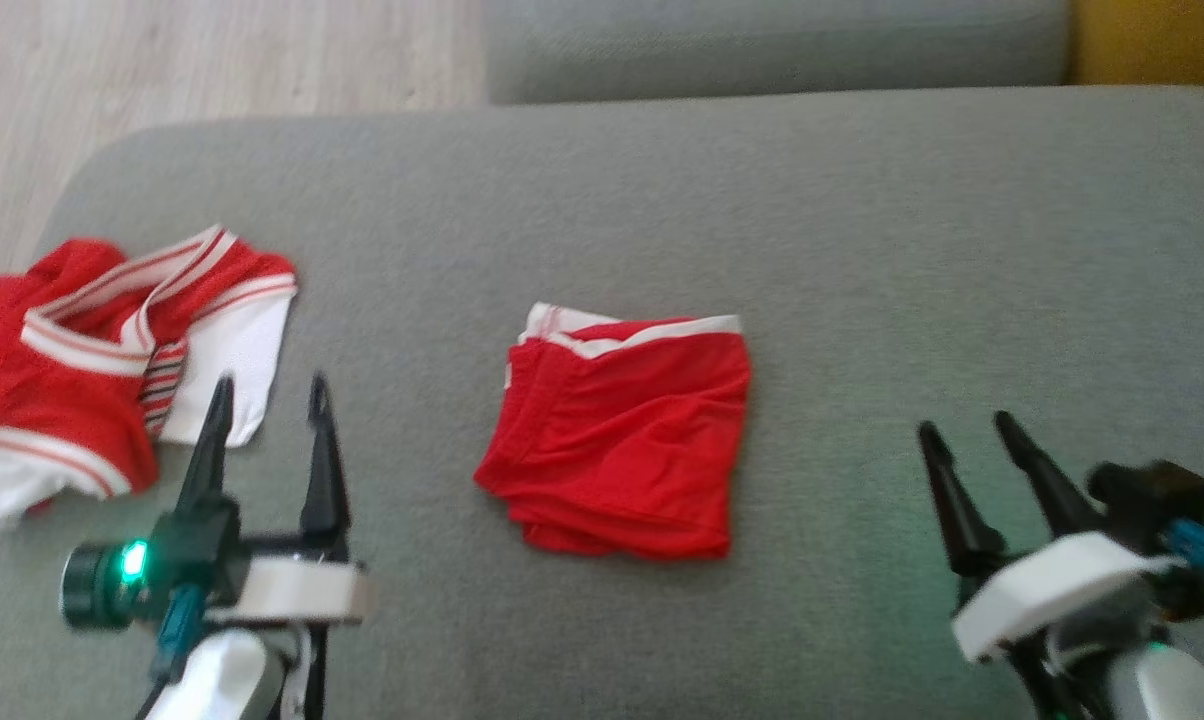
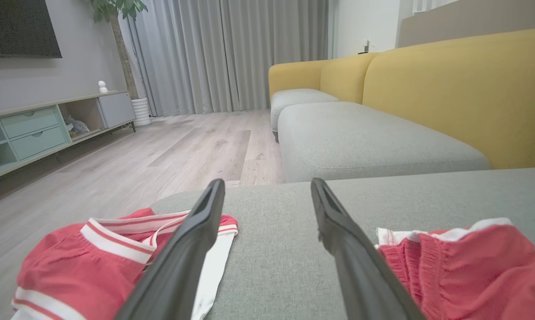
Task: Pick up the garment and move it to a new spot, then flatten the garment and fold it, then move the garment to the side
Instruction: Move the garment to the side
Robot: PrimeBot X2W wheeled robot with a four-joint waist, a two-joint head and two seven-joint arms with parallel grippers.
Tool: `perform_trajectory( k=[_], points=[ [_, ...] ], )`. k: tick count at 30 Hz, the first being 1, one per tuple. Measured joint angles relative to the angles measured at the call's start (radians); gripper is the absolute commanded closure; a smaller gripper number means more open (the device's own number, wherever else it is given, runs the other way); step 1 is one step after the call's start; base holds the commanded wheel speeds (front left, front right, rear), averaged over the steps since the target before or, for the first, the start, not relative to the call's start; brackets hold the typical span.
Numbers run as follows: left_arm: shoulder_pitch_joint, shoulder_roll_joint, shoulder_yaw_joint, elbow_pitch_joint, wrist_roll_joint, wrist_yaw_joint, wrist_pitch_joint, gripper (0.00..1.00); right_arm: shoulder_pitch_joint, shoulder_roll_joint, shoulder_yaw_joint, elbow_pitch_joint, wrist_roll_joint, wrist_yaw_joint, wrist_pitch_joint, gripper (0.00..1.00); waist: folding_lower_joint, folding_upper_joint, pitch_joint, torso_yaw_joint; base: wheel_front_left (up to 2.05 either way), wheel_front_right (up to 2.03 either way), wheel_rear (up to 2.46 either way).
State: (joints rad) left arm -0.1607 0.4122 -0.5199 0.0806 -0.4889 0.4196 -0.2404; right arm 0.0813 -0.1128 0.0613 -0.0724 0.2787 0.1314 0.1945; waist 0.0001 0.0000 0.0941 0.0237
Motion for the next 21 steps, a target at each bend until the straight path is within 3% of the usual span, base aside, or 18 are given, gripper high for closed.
perform_trajectory(
  k=[14,21],
  points=[
    [-0.068,-0.113,0.046,-0.035,0.126,-0.078,-0.012,0.0,-0.256,0.011,0.222,0.434,0.159,0.0,-0.015,0.0,0.0001,0.0,0.09,0.143,0.0,0.0,0.0],
    [-0.065,-0.158,0.099,-0.031,0.174,-0.129,-0.012,0.0,-0.33,0.009,0.27,0.547,0.235,0.0,-0.003,0.0,-0.0001,0.0,0.096,0.166,0.0,0.0,0.0]
  ],
)
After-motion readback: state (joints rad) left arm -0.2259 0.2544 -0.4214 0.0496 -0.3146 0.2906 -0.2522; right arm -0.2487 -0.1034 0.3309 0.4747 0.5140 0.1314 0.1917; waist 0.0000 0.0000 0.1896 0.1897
